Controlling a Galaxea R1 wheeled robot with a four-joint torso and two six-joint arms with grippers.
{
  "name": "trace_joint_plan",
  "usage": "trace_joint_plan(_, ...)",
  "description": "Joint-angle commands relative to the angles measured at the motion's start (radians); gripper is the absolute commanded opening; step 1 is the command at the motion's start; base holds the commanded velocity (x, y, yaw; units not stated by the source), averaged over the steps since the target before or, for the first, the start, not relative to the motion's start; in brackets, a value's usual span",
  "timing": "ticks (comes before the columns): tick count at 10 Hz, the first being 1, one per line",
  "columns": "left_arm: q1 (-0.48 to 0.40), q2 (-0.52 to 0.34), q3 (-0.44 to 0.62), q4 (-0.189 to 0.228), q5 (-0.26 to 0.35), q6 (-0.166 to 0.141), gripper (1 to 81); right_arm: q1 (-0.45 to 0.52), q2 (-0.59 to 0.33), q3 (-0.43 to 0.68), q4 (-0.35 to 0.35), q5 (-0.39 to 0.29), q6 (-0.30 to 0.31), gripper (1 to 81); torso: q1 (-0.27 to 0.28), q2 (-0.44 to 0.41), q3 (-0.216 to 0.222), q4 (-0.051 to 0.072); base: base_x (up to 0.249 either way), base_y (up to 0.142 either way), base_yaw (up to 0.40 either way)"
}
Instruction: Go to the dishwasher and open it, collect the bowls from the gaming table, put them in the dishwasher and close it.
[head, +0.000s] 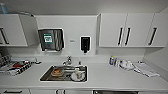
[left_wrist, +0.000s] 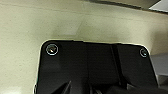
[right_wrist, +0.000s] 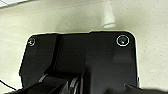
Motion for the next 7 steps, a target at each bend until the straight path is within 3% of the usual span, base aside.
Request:
trace_joint_plan(1, -0.066, -0.014, 0.004, 0.0, 0.055, 0.003, 81.1, 0.049, -0.056, 0.083, 0.002, -0.047, 0.004, 81.1, 0.0, 0.0, 0.0, 0.0, 0.0, 0.0, 0.0)
trace_joint_plan(3, -0.063, -0.075, 0.074, 0.002, 0.053, 0.005, 81.1, 0.046, -0.102, 0.154, 0.002, -0.047, 0.004, 81.1, 0.0, 0.0, 0.0, 0.0, 0.0, 0.0, 0.0)
trace_joint_plan(5, -0.055, -0.184, 0.248, 0.0, 0.041, 0.005, 81.1, 0.049, -0.172, 0.259, 0.014, -0.048, 0.007, 81.1, 0.0, 0.0, 0.0, 0.0, 0.0, 0.0, 0.0)
trace_joint_plan(6, -0.055, -0.236, 0.331, -0.003, 0.041, 0.003, 81.1, 0.049, -0.206, 0.306, 0.028, -0.048, 0.007, 81.1, 0.064, -0.1, 0.0, 0.0, 0.0, 0.0, 0.0)
trace_joint_plan(7, -0.055, -0.272, 0.384, -0.004, 0.041, 0.003, 81.1, 0.048, -0.234, 0.344, 0.034, -0.048, 0.007, 81.1, 0.068, -0.107, 0.0, 0.0, 0.0, 0.0, 0.0)
